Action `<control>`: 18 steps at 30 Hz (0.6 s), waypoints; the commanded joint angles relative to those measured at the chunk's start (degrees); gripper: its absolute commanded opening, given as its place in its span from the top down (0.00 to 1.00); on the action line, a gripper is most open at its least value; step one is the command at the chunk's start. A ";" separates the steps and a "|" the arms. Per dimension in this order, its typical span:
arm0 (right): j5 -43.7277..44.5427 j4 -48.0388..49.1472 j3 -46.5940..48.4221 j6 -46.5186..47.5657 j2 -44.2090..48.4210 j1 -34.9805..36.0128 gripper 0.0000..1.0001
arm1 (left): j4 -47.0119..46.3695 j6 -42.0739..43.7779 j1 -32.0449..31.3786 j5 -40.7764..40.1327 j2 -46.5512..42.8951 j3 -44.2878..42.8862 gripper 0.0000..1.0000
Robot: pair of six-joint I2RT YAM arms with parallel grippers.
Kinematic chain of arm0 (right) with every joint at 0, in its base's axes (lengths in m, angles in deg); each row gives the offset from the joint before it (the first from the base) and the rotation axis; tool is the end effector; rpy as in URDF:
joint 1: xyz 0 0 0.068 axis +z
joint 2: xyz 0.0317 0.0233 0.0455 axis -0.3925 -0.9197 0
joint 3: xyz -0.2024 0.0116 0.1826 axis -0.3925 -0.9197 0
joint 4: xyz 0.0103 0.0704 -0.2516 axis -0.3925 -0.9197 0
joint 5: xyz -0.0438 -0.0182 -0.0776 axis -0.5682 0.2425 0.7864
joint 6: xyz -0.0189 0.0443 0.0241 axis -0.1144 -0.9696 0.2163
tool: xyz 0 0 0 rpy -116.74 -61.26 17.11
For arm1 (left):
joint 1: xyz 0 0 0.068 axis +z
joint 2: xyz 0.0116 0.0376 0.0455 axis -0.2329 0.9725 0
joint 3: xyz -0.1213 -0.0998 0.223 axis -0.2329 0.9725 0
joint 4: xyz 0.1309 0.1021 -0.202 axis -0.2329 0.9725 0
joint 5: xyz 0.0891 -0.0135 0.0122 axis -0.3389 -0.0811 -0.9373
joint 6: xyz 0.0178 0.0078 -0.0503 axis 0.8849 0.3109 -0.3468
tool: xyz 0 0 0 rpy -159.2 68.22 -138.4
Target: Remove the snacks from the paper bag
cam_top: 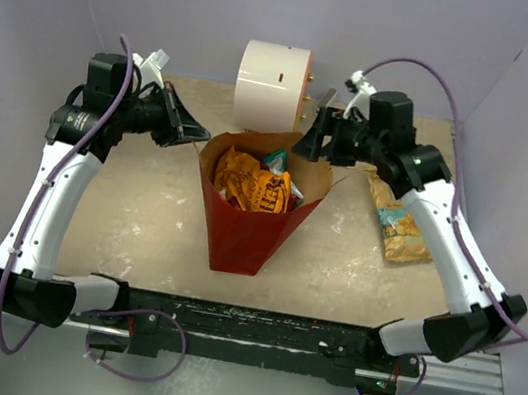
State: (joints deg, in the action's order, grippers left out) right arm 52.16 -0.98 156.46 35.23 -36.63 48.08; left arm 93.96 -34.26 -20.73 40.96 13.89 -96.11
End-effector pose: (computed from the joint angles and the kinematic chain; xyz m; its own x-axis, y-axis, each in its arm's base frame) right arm 0.2699 0.1373 0.4412 -0.6129 0.1961 -0.7654 -0.4176 0.7420 0.5245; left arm 0.2398 -0.0514 0.4315 -0.7898 -0.4738 -0.3894 0.0527 0.5802 -0.8128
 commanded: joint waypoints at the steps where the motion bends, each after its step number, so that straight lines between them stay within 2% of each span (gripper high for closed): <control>1: 4.52 -7.06 4.49 4.72 -5.82 3.30 0.26 | -3.44 1.43 -0.25 0.65 -3.71 -0.05 1.00; 4: 7.88 -11.39 6.32 6.64 -10.20 5.39 0.29 | -2.36 1.31 -1.70 0.76 -3.78 0.82 1.00; 9: 9.30 -9.55 4.42 4.74 -13.44 7.18 0.39 | -3.38 -1.35 -1.87 0.91 -5.04 3.21 1.00; 18: 12.07 -11.21 8.85 2.67 -22.85 10.08 0.40 | -1.45 1.73 -1.87 -1.21 -6.16 4.29 1.00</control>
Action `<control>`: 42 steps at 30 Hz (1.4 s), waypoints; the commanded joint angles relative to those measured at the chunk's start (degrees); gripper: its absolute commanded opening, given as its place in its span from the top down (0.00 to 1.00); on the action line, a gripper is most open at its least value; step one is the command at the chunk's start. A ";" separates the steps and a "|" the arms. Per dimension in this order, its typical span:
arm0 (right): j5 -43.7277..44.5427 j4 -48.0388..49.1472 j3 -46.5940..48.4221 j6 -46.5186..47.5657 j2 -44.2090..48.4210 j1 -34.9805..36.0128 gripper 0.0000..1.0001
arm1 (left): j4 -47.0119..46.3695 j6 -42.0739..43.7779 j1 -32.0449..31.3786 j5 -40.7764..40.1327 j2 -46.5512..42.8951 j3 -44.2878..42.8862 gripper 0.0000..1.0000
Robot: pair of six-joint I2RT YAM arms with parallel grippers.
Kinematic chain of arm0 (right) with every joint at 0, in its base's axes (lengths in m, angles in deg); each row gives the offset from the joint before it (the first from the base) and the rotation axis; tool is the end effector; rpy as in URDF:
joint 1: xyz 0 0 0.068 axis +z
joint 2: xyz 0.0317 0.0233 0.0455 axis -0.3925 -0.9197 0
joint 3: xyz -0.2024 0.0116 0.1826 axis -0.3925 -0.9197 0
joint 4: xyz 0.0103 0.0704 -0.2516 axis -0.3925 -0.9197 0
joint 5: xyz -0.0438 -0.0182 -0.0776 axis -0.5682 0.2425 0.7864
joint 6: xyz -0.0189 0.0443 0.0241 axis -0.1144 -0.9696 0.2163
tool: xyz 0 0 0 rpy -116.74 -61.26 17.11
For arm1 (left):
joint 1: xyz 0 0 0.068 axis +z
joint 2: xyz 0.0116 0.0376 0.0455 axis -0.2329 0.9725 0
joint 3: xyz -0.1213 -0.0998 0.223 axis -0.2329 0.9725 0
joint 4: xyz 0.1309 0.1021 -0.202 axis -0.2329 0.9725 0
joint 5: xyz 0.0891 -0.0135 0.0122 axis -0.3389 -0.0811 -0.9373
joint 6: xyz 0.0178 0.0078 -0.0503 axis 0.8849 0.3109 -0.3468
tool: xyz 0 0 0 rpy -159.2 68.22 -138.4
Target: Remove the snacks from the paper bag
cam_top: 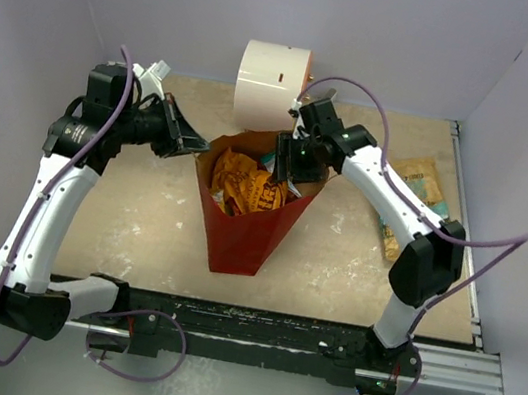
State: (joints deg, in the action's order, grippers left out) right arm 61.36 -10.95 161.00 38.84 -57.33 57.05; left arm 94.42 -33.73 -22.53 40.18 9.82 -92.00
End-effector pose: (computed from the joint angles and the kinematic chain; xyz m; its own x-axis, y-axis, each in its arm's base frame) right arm 0.3217 0.2225 0.3319 -0.8269 -0.0788 -0.5568 -0.3257 0.8742 0.3601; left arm 0.2206 -0.0557 0.4238 -0.8015 -0.4492 -0.3948 0.0655 0.5902 -0.8046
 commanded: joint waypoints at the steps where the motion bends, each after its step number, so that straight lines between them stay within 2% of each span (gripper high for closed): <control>1: 3.47 -1.34 4.57 -1.39 -2.84 1.32 0.41 | -2.47 1.03 -0.07 -0.69 -2.49 0.84 1.00; 4: 5.39 -2.00 4.87 -2.99 -4.47 1.71 0.54 | -1.74 1.49 -0.08 -1.44 -2.70 0.61 1.00; 6: 6.00 -2.06 4.93 -3.12 -4.34 1.90 0.71 | -1.13 2.14 -0.08 -1.96 -2.51 0.01 1.00; 8: 6.48 -2.03 5.30 -3.36 -3.54 1.92 0.82 | -1.14 2.29 -0.07 -2.29 -2.46 0.12 1.00; 14: 3.35 -1.40 8.77 -3.84 -0.93 1.87 0.99 | -2.16 1.51 -0.09 -1.74 -2.34 0.95 1.00; 27: -2.80 6.35 7.92 -11.34 6.39 1.92 1.00 | -4.14 2.81 -0.09 -4.55 -3.03 -0.91 1.00; 37: -2.85 2.19 10.85 -11.73 10.70 1.92 1.00 | -1.44 4.39 -0.08 -4.87 -2.38 -1.97 1.00; 42: -2.97 5.29 9.85 -11.17 15.38 1.93 1.00 | 0.73 5.26 -0.08 -6.24 -3.44 -1.25 1.00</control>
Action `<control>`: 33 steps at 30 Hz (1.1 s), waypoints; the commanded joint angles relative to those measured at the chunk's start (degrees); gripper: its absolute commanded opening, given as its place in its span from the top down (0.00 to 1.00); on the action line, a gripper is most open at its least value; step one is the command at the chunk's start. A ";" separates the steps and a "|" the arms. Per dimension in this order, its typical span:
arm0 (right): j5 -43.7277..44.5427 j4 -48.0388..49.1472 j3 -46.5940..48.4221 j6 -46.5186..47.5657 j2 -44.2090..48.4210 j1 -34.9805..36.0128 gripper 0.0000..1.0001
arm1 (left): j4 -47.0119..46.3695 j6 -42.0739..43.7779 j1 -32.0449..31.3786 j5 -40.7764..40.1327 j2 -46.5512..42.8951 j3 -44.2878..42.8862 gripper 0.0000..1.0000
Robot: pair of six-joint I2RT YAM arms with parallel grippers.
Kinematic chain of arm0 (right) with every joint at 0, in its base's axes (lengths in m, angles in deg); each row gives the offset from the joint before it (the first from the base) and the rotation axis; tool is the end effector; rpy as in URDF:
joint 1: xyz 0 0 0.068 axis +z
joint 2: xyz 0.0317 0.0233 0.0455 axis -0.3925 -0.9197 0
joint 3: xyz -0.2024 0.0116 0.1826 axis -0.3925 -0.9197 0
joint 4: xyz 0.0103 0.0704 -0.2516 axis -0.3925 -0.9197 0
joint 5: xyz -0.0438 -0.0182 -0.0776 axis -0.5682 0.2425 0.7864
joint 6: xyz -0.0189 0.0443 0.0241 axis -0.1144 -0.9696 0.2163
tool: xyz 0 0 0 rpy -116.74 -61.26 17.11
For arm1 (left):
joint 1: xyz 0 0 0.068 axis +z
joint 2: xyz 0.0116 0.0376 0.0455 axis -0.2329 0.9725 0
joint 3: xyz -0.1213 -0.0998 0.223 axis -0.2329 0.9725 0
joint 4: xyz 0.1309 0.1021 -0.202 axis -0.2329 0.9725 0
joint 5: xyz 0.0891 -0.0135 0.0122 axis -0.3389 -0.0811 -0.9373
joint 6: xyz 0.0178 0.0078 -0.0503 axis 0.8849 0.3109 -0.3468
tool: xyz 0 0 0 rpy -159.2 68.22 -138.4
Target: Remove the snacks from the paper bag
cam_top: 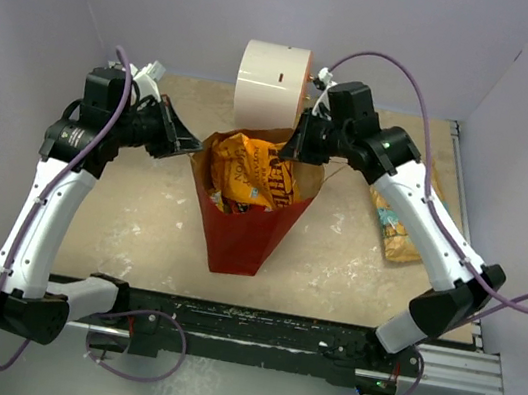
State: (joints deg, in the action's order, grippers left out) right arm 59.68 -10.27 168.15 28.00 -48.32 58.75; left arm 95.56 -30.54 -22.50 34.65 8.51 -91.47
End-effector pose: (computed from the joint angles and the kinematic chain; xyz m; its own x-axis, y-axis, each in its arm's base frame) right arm 0.2802 0.2083 0.4286 -0.7490 0.1487 -0.6457 -0.3246 0.7672 0.5532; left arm 0.2151 -0.0518 0.4229 -0.7601 -0.4555 -0.4635 0.0595 0.6614 -0.7476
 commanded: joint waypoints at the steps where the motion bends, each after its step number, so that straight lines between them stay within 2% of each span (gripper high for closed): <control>1: -1.19 4.93 2.84 -0.39 7.46 0.18 1.00 | -0.51 1.83 -0.10 -0.73 -2.58 -1.24 1.00; 9: 0.46 3.98 9.07 -1.00 10.92 0.22 1.00 | -1.24 0.24 -0.10 -1.25 -4.24 0.73 1.00; 13: 3.59 4.54 12.71 1.85 13.13 0.22 1.00 | -0.59 0.59 -0.10 -1.70 -4.41 0.20 1.00; 19: 13.74 0.96 23.21 7.97 12.59 0.17 1.00 | 1.67 1.99 -0.10 -2.05 -4.30 -1.14 1.00; 27: 35.62 -1.30 30.73 12.44 10.43 -0.43 1.00 | 4.03 3.74 -0.10 -2.31 -3.67 -2.76 1.00; 30: 38.27 -2.40 30.54 12.21 8.53 -4.33 1.00 | 5.09 4.87 -0.10 -2.08 -3.22 -3.53 1.00; 33: 33.51 -1.12 25.26 10.08 8.44 -13.75 1.00 | 5.94 6.04 -0.10 -1.69 -2.67 -3.78 1.00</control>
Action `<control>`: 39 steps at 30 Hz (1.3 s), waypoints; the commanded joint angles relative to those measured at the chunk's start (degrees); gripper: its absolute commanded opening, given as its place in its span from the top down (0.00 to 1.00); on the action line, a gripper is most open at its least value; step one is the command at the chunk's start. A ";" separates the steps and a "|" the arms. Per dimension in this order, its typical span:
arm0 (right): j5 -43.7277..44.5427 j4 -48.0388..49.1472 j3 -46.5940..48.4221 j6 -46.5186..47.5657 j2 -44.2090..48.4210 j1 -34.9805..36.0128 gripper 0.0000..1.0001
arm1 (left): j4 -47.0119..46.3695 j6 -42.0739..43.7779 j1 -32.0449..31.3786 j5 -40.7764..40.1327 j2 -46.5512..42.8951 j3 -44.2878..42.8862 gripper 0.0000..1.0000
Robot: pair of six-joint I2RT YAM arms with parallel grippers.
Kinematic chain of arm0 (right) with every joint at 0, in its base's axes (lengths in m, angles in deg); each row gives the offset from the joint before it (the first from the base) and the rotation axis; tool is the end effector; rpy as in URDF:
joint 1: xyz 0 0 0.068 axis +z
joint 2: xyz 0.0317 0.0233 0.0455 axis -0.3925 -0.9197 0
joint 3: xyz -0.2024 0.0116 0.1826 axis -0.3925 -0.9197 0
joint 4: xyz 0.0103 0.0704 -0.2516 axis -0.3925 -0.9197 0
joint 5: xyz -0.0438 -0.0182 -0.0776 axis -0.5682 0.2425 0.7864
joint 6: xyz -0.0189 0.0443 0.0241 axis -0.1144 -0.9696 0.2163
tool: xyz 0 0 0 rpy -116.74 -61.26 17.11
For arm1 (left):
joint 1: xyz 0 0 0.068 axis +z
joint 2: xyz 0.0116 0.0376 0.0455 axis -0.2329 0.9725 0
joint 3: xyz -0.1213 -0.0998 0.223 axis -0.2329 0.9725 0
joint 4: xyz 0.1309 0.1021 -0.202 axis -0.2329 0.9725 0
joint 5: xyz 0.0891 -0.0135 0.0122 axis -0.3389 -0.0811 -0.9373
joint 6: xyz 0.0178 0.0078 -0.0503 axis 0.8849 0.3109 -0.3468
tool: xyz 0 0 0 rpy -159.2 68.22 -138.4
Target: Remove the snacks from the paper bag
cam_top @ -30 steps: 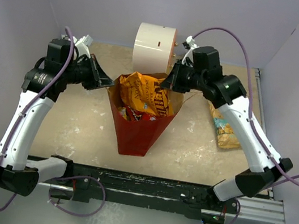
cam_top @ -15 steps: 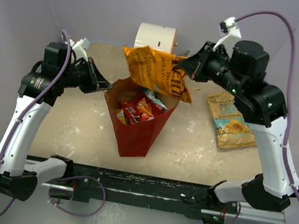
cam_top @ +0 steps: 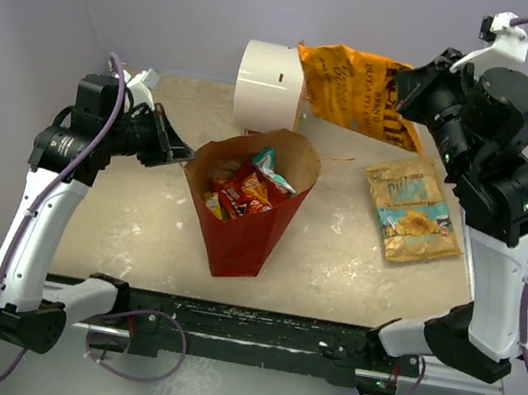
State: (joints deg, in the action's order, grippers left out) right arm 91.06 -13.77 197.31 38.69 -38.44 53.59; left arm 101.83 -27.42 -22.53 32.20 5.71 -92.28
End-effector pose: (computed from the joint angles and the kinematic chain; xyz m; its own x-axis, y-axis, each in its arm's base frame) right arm 0.1779 0.0895 0.6094 -0.0179 0.4241 -0.9054 -0.1620 0.8924 0.4212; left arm 0.1934 -0.0471 0.4265 -0.7617 -0.4299 -0.4848 0.0465 0.7100 -0.7027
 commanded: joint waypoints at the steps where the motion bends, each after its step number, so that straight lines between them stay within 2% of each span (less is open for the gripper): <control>1: 0.54 3.29 -6.17 -0.85 -1.35 -12.20 1.00 | -0.19 3.28 -0.08 1.01 0.34 -3.04 1.00; 6: -5.04 5.85 -16.38 -2.89 -1.56 -23.63 1.00 | 1.19 5.72 -0.08 1.74 1.14 -3.44 1.00; 9: -12.05 8.29 -22.87 -4.98 -1.68 -29.87 1.00 | 1.34 7.06 -0.08 2.65 1.69 -3.34 1.00; 16: -21.01 11.83 -26.37 -11.70 -5.52 -32.34 1.00 | -0.54 6.43 -0.11 5.45 2.19 -1.15 1.00; 22: -26.73 13.49 -24.53 -16.81 -8.53 -34.77 1.00 | 0.01 7.77 -1.23 3.76 3.25 -1.99 1.00; 25: -29.96 15.35 -27.58 -20.04 -7.38 -37.51 1.00 | -0.02 8.09 -1.80 3.47 4.26 -2.69 1.00; 29: -33.09 20.09 -40.99 -25.46 -2.82 -42.00 1.00 | 0.08 8.35 -2.09 3.34 5.09 -3.38 1.00; 33: -36.55 30.33 -57.79 -29.01 2.06 -48.44 1.00 | 0.24 8.45 -2.32 3.16 5.78 -3.88 1.00; 39: -38.60 31.92 -67.13 -25.38 1.62 -56.78 1.00 | 0.31 8.36 -2.41 3.50 6.30 -4.20 1.00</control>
State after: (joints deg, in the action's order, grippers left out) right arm 56.09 11.67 132.13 12.46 -38.49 0.72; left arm 103.30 -20.25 -24.60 35.50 11.97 -93.88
